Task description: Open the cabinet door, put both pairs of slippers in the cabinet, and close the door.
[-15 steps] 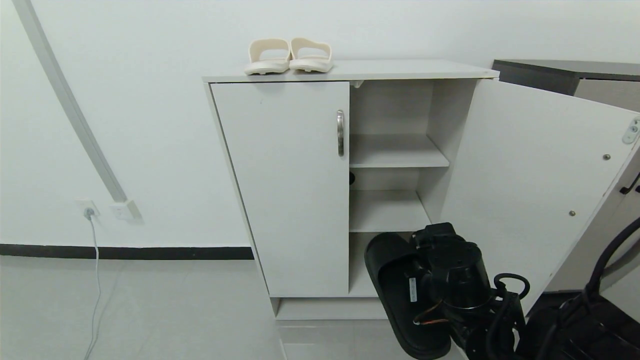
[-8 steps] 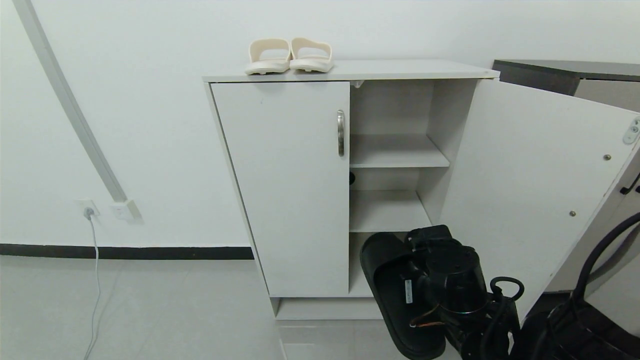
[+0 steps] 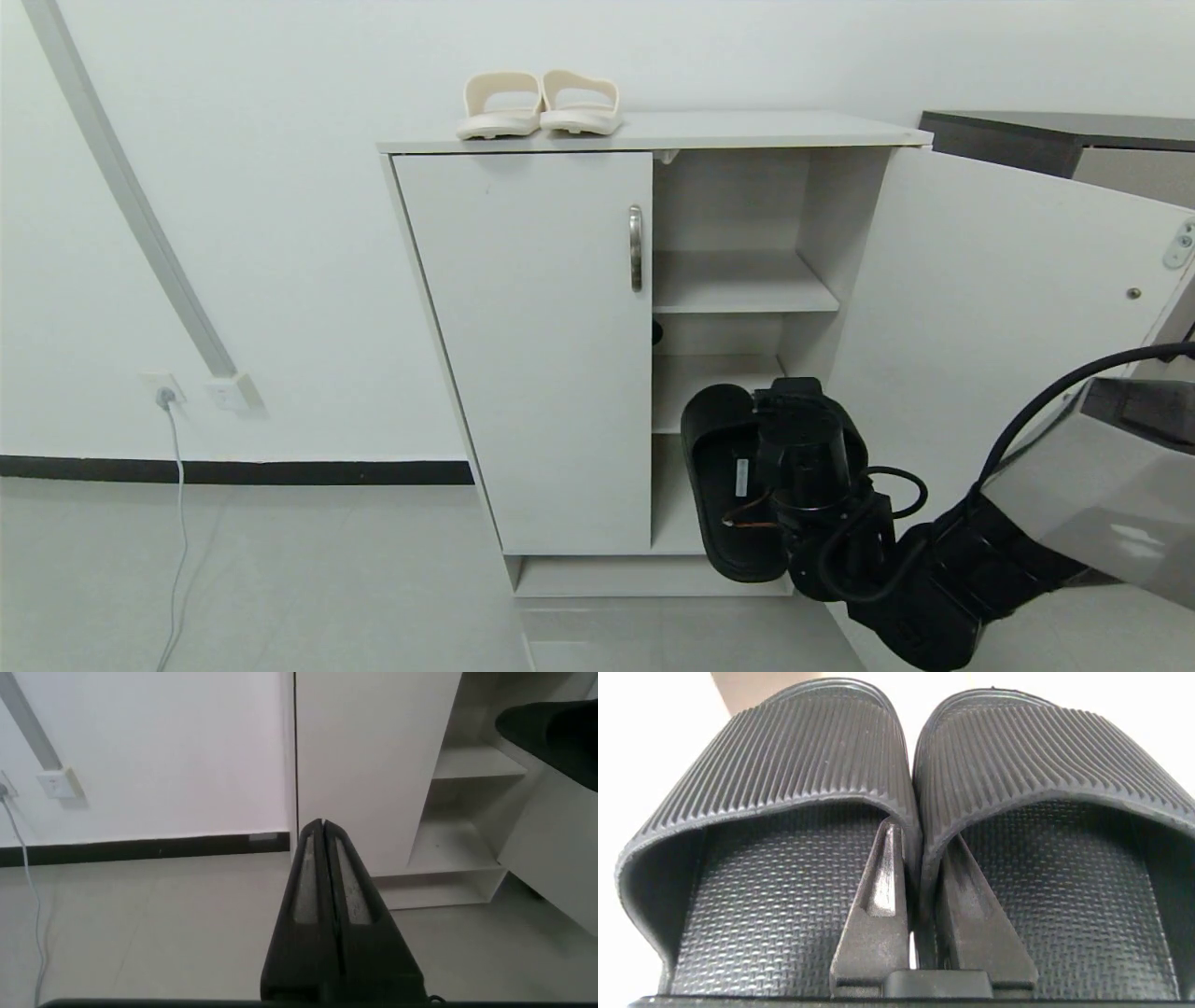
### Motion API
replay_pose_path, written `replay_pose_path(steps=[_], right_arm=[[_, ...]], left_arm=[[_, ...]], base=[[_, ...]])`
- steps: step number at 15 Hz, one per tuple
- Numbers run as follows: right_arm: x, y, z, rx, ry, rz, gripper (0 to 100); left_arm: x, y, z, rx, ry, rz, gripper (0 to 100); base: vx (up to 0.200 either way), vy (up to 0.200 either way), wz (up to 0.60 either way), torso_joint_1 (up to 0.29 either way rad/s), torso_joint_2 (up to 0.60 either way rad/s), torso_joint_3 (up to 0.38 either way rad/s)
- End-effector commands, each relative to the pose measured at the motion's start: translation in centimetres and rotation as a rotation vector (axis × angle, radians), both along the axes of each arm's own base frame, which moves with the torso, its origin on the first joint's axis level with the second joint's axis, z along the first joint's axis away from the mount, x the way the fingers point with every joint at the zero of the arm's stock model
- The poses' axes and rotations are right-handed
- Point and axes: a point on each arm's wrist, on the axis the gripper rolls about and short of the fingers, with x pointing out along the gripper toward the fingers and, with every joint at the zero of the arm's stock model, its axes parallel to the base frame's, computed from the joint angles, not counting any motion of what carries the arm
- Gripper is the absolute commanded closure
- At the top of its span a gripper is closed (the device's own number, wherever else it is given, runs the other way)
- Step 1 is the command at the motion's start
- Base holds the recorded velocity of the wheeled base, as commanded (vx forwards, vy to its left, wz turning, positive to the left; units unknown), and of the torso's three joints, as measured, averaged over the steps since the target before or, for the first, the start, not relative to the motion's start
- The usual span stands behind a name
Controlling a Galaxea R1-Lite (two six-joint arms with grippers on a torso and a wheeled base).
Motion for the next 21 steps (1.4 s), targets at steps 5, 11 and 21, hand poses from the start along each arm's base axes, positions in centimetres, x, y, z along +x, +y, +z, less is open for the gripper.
replay_pose_path(steps=[5, 11, 21], right_arm=[[-0.4, 0.4, -1.3, -0.023, 0.029, 0.022, 100], [-2.0, 1.6, -2.0, 0.011, -0.005, 0.13, 100], [-2.4, 0.2, -3.2, -0.064, 0.043, 0.122, 100]], left_arm=[[0.0, 0.0, 0.0, -0.007, 0.003, 0.002, 100], [0.0, 0.0, 0.0, -0.013, 0.003, 0.005, 100], [0.0, 0.0, 0.0, -0.013, 0.003, 0.005, 100]], base=[[0.0, -0.2, 0.0, 0.004, 0.0, 0.0], [0.0, 0.0, 0.0, 0.0, 0.0, 0.0], [0.0, 0.0, 0.0, 0.0, 0.0, 0.0]])
